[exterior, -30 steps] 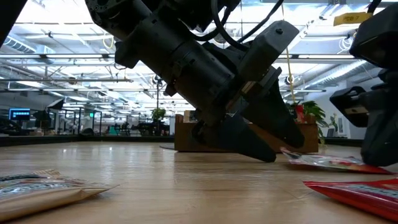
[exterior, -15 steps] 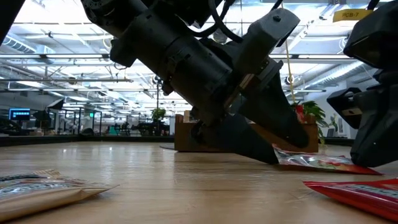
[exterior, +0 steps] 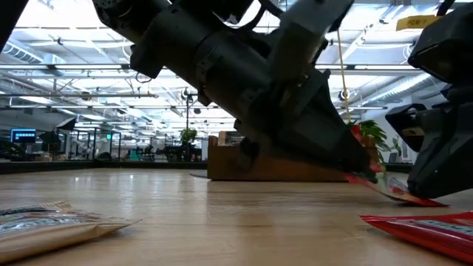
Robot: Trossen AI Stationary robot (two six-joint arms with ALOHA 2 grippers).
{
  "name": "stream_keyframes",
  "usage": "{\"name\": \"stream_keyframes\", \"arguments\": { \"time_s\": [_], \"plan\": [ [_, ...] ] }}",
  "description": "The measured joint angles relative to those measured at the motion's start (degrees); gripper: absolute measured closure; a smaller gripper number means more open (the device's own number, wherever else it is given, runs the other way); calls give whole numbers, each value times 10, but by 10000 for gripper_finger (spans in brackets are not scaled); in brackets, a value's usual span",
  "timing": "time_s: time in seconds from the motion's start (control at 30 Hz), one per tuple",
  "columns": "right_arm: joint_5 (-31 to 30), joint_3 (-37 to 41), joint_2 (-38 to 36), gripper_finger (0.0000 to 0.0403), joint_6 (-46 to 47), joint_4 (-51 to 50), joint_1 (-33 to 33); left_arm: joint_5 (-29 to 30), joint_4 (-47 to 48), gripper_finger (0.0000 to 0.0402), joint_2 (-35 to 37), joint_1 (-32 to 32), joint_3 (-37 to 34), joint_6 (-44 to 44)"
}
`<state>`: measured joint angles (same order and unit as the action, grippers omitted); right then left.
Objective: Pick & Place Tea
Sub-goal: Put the right red tea bag into the right wooden organizer
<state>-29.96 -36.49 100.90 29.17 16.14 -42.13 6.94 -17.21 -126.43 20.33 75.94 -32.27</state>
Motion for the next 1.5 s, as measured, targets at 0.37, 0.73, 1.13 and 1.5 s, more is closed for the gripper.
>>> {"name": "stream_keyframes", "arguments": {
  "time_s": [0.37,0.73,1.13,1.5],
  "plan": [
    [-59,2,-46,399,-78,75,-41,-57,179,394,95,7,9,89],
    [-133,1,-102,327,-133,159,-41,22,564,398,57,36,265,177],
    [-31,1,-111,191,-100,165,19,54,622,400,-27,25,367,202],
    [-14,1,-107,221,-37,105,39,61,589,400,-29,21,373,217]
  ]
}}
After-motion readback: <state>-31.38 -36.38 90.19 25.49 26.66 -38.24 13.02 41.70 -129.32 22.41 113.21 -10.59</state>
